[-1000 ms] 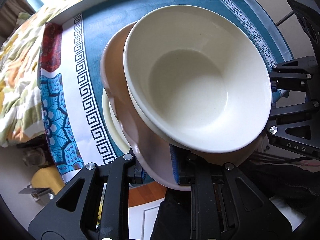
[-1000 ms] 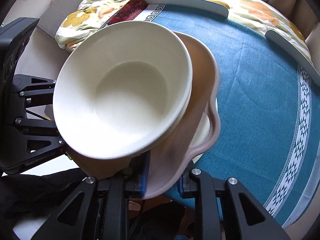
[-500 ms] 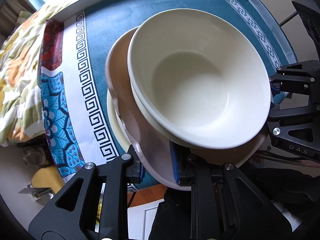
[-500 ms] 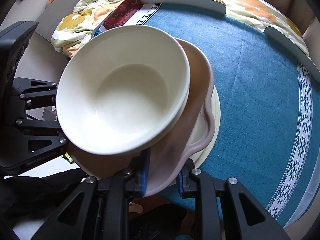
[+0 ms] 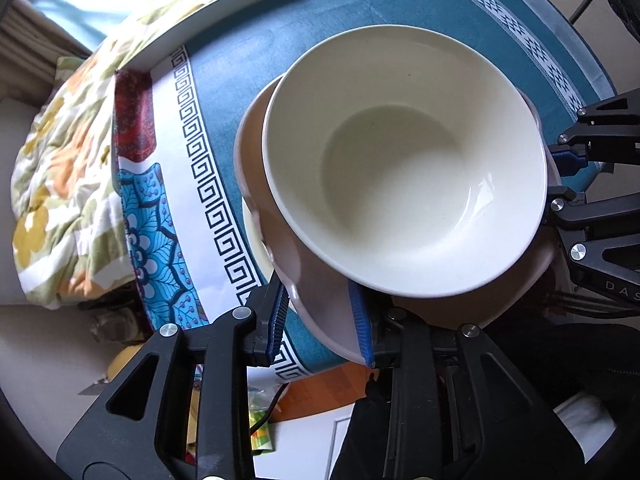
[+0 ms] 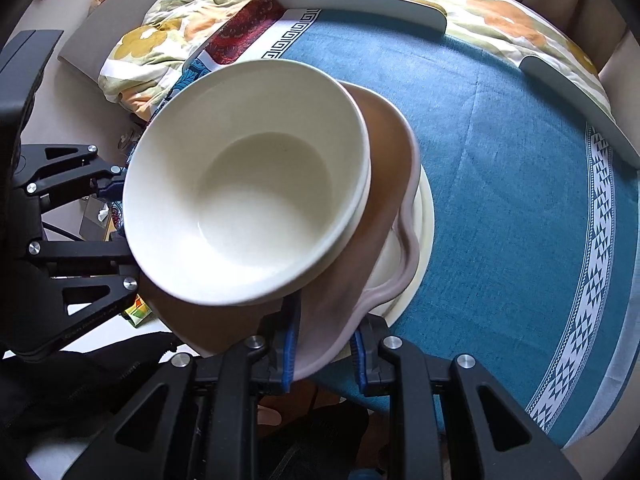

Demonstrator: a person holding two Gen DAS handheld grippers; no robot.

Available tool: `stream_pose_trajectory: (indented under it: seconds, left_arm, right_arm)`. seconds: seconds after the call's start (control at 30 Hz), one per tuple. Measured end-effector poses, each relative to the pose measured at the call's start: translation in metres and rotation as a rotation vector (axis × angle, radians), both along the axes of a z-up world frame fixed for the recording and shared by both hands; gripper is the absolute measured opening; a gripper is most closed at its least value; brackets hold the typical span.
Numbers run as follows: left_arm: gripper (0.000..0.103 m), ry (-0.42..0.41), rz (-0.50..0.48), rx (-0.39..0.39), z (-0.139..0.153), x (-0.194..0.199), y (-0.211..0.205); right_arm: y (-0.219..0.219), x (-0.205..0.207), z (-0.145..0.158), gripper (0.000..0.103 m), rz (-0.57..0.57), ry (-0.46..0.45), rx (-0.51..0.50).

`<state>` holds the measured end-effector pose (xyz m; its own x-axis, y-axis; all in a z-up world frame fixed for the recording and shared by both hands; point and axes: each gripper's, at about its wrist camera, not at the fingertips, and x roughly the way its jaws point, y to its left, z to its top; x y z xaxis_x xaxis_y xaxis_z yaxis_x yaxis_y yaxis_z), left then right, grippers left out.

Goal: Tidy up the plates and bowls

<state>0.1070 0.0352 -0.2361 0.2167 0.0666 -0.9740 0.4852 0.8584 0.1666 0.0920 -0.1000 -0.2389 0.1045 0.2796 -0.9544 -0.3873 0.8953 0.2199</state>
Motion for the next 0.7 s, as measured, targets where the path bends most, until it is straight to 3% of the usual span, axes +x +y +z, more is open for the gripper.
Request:
stream_pose_trajectory:
  seconds: [0.5,0.7]
  left_arm:
    - [0.036,-0.011,-0.020,-0.041,0.027,-0.014,0.005]
    - [0.036,-0.067,0.010,-0.056,0.047,-0.028,0.009]
  right_arm:
    - [-0.006,-0.010,0.022,0.021,-0.091,0.007,-0.032]
    - [-0.016,-0.021,0.039,0.021,-0.131,-0.032,-0.005]
